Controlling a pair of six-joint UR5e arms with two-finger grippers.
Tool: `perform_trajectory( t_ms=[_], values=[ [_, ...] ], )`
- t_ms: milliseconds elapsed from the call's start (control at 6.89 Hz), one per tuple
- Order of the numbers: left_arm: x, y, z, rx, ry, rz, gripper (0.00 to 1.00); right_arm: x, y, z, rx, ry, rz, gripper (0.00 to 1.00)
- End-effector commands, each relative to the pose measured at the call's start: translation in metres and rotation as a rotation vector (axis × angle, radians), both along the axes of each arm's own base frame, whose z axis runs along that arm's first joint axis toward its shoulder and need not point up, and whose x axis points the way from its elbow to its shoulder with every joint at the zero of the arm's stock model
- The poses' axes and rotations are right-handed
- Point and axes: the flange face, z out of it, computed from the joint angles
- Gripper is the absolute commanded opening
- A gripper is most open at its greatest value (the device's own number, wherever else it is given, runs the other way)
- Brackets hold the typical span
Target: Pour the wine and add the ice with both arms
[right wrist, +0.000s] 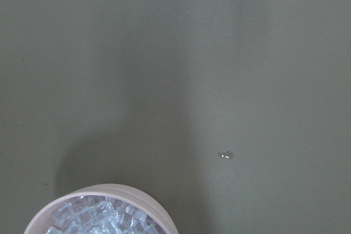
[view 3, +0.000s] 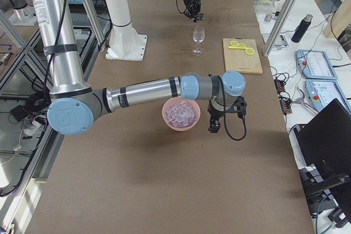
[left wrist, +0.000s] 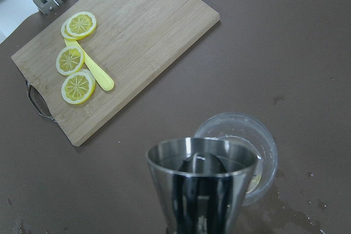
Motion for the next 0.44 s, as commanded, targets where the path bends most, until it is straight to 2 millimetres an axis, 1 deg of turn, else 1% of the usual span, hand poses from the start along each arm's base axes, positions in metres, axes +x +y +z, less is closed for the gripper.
perform_trajectory(
  t_ms=[0, 290],
  values=[
    [-0.0069, -0.0089, -0.017, -0.02, -0.067, 0.024, 0.0, -0.0005, -0.001, -0.0001, 0.0, 0.0, 0.0, 1.0],
    [-0.009, -0.011, -0.013, -0.023, -0.105, 0.047, 0.0, 0.0003, -0.0015, -0.0008, 0.0, 0.0, 0.001, 1.0]
  ],
)
